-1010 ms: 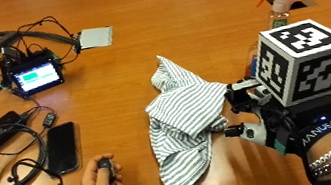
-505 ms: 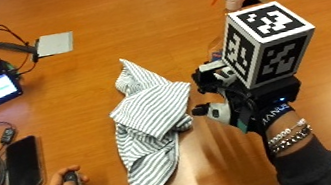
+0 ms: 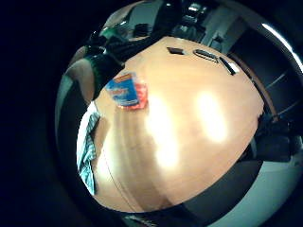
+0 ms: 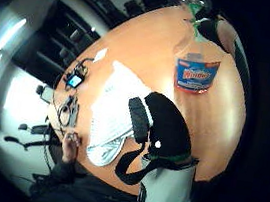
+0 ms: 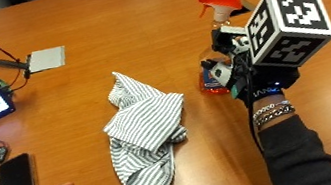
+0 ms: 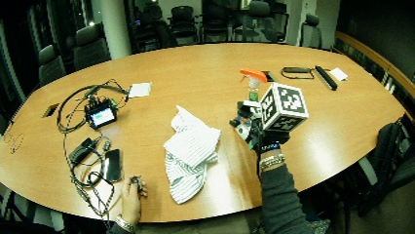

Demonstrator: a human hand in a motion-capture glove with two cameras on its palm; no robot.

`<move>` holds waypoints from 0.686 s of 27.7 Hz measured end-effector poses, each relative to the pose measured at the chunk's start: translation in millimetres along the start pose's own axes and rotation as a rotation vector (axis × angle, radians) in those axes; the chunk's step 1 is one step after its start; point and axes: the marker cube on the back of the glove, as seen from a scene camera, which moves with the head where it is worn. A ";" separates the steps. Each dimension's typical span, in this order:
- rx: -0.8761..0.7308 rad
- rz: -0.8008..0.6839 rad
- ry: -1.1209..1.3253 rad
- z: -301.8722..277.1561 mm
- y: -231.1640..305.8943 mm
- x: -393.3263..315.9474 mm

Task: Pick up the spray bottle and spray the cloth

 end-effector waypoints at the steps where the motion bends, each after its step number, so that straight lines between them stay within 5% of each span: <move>1: 0.021 0.028 -0.022 -1.0 -3.7 3.5; 19: 0.089 0.190 -0.605 40.3 -63.1 21.5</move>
